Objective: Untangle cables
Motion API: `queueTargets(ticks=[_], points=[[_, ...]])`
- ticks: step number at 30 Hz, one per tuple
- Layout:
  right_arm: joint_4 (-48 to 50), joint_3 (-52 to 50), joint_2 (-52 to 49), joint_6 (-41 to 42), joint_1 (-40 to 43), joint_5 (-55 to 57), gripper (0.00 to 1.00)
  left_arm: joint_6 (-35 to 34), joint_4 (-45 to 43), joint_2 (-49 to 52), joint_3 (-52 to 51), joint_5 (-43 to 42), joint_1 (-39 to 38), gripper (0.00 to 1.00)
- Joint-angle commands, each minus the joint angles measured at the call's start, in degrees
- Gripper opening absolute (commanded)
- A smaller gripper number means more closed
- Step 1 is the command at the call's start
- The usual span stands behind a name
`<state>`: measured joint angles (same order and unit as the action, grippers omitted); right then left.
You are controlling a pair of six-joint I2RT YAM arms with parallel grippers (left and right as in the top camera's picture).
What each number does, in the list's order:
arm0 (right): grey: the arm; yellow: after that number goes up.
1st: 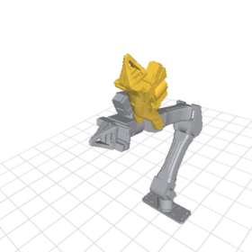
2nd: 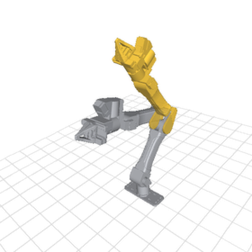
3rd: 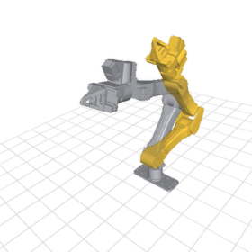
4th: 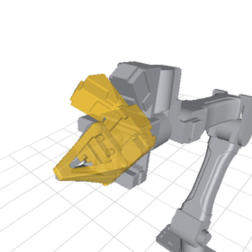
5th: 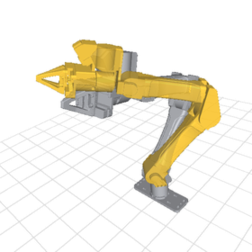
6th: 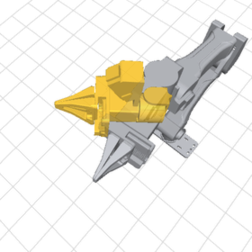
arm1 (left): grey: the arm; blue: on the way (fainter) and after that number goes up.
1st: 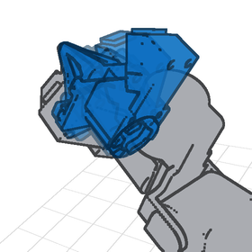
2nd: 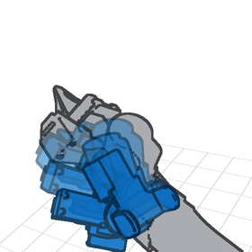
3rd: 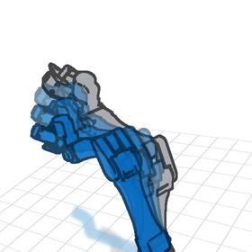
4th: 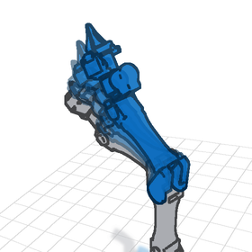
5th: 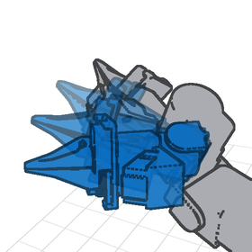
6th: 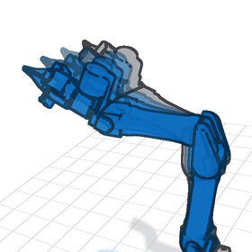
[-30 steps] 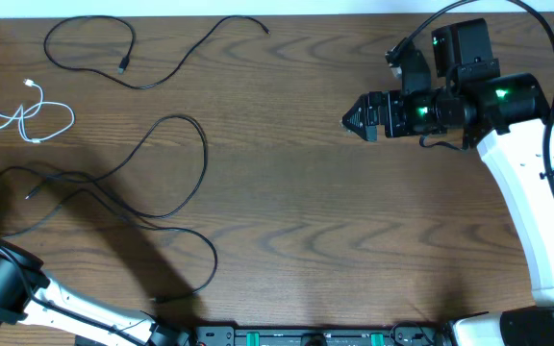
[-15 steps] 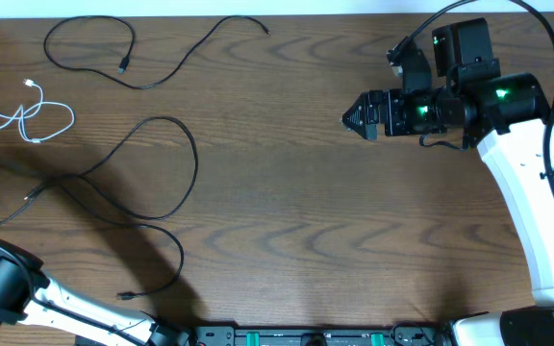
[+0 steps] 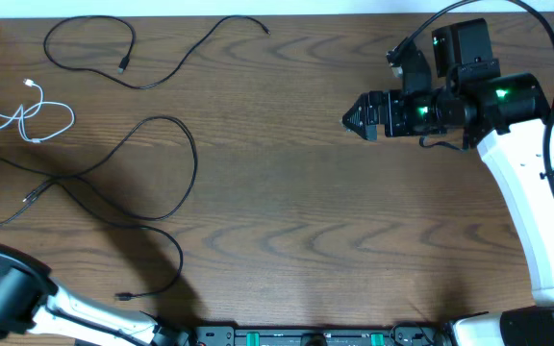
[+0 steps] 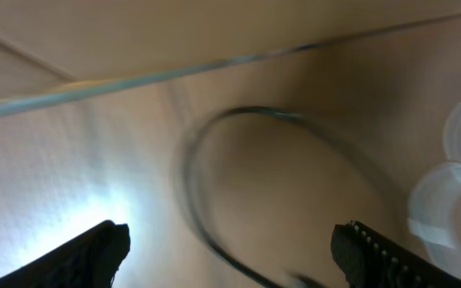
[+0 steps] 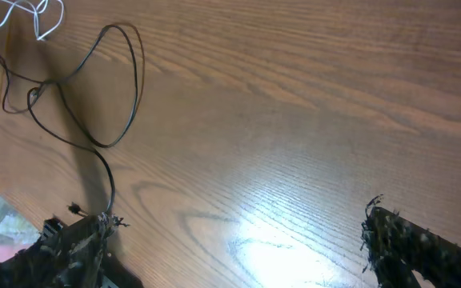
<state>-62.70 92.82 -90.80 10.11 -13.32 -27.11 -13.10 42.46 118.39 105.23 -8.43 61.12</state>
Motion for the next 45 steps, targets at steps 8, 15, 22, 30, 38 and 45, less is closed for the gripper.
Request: queueTargets(ticks=[8,15,22,30,38,45], points=[[-1.46,0.11,-0.31,-2.27,-1.36,1.29,0.99,2.45,24.87,-11.87,0.57,-42.97,-4.74,0.87],[-1.95,0.11,-0.31,-2.23,-1.38,1.27,0.99,6.01,38.8,-12.33,-2.62,-31.95,-13.64,0.87],[-3.5,0.11,-0.31,-2.25,-1.38,1.27,0.99,4.24,41.05,-20.06,-3.06,-30.71,-14.23,0.87],[-2.78,0.11,-0.31,-2.27,-1.4,1.29,0.99,0.04,38.69,-35.12,-16.04,-24.7,-16.72,0.88],[-3.08,0.11,-0.31,-2.25,-1.42,1.27,0.99,-15.67,26.93,-45.72,-38.32,-11.08,-18.99,0.91],[-3.08,0.11,-0.31,-2.54,-1.4,1.29,0.99,-34.84,21.31,-46.16,-51.34,1.36,-18.99,0.91]])
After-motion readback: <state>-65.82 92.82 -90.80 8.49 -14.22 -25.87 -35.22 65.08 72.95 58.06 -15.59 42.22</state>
